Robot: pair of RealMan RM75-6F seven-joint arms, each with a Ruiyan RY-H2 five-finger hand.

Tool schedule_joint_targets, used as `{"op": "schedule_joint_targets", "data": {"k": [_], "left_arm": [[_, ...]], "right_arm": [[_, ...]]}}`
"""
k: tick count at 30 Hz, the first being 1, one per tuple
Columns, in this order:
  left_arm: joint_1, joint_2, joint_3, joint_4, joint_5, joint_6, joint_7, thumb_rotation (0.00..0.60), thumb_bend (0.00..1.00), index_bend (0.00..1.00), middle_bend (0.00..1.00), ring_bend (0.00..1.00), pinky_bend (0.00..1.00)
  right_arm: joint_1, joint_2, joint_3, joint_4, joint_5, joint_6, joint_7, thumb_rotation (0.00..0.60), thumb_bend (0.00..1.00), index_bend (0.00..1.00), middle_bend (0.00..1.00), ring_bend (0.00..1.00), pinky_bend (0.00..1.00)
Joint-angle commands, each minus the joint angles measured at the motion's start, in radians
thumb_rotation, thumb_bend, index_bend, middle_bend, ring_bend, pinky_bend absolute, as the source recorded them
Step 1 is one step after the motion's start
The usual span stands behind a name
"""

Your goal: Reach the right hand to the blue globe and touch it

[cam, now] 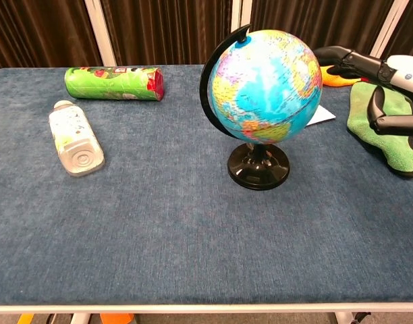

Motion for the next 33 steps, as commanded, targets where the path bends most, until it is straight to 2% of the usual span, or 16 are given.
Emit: {"op": "schedule_joint_targets", "data": {"k": [1,8,13,17,21,27,33], "left_arm": [[0.000,0.001,0.000,0.002,-0.001,-0.001,-0.003,0.600,0.00,0.06,0.05,0.00,0.08],[0.002,-0.001,0.000,0.008,-0.003,-0.001,-0.007,0.600,0.00,0.06,0.05,0.00,0.08],[0.002,-0.005,0.000,0.015,-0.008,-0.006,-0.009,0.600,0.00,0.06,0.05,0.00,0.08],[0.002,-0.005,0.000,0.016,-0.006,-0.005,-0.009,0.600,0.00,0.06,0.05,0.00,0.08],[0.002,-0.006,0.002,0.012,-0.002,-0.003,-0.005,0.600,0.00,0.06,0.05,0.00,0.08],[0.001,-0.005,0.003,0.008,0.003,-0.003,0.001,0.600,0.00,0.06,0.05,0.00,0.08],[0.001,-0.005,0.003,0.006,0.002,-0.003,0.004,0.600,0.00,0.06,0.05,0.00,0.08]], "right_arm": [[0.021,-0.003,0.016,0.006,0.023,-0.025,0.000,0.394,1.00,0.00,0.00,0.00,0.00],[0.095,0.002,0.073,0.033,0.116,-0.136,0.020,0.393,1.00,0.00,0.00,0.00,0.00],[0.086,0.015,0.079,0.035,0.123,-0.099,0.013,0.392,1.00,0.00,0.00,0.00,0.00],[0.037,0.037,0.044,0.014,0.080,-0.012,-0.002,0.392,1.00,0.00,0.00,0.00,0.00],[-0.023,0.060,-0.015,-0.010,0.014,0.081,-0.013,0.393,1.00,0.00,0.00,0.00,0.00],[-0.071,0.064,-0.083,-0.026,-0.054,0.139,-0.020,0.394,1.00,0.00,0.00,0.00,0.00],[-0.063,0.053,-0.080,-0.022,-0.054,0.127,-0.021,0.393,1.00,0.00,0.00,0.00,0.00]]}}
